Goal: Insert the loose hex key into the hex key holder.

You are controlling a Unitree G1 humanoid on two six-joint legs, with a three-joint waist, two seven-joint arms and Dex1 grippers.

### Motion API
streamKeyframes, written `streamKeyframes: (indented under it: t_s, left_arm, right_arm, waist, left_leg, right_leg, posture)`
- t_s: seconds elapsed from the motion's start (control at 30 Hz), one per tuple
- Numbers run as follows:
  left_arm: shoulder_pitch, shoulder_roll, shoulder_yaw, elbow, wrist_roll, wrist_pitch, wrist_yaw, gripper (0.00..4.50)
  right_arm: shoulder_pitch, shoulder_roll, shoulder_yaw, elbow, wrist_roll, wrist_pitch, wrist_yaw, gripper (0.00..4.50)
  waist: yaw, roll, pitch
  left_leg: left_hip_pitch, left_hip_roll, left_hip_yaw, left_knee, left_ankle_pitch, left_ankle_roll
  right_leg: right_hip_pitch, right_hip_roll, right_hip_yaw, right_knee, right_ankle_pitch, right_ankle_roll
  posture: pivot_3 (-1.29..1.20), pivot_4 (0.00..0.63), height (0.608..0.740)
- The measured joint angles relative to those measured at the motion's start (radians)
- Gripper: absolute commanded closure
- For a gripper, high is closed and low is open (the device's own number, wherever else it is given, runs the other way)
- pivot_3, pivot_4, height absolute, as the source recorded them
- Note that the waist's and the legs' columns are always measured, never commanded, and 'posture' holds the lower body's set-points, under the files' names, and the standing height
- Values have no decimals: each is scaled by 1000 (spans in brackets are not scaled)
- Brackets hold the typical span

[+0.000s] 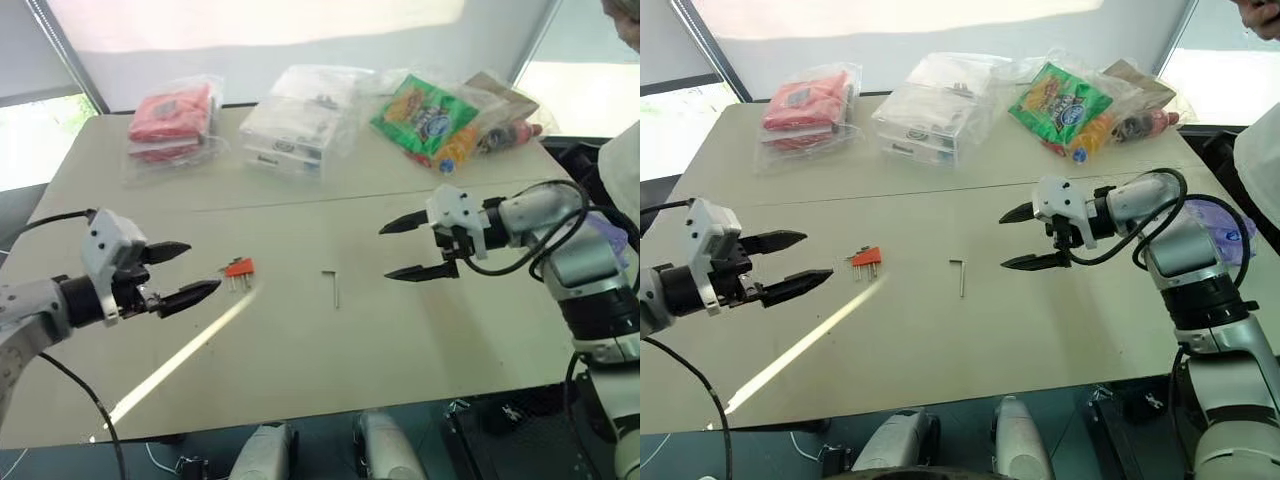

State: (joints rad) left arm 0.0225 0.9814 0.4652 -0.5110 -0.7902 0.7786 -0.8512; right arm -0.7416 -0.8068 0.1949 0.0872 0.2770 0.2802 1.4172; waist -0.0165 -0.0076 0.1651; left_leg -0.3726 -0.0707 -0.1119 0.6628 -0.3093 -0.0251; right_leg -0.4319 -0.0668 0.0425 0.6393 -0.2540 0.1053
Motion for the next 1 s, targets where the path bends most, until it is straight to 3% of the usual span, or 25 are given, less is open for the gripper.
streamKeyframes:
  t_s: [0.77,1.0]
  left_arm:
    - [-70,-3,0,6,-65,38,38,32]
    - [-53,-6,0,0,-32,18,53,32]
  right_arm:
    - [-47,78,4,5,-5,-4,-37,563]
    - [-47,188,2,70,-37,-68,-126,563]
  waist:
    - [3,0,0]
    - [1,1,1]
  left_leg:
    - [-2,0,0,0,0,-1]
    - [-2,0,1,0,2,-3]
  right_leg:
    - [-2,-1,1,0,0,0]
    - [-3,-1,1,1,0,0]
  posture:
    - [0,150,740]
    - [0,150,740]
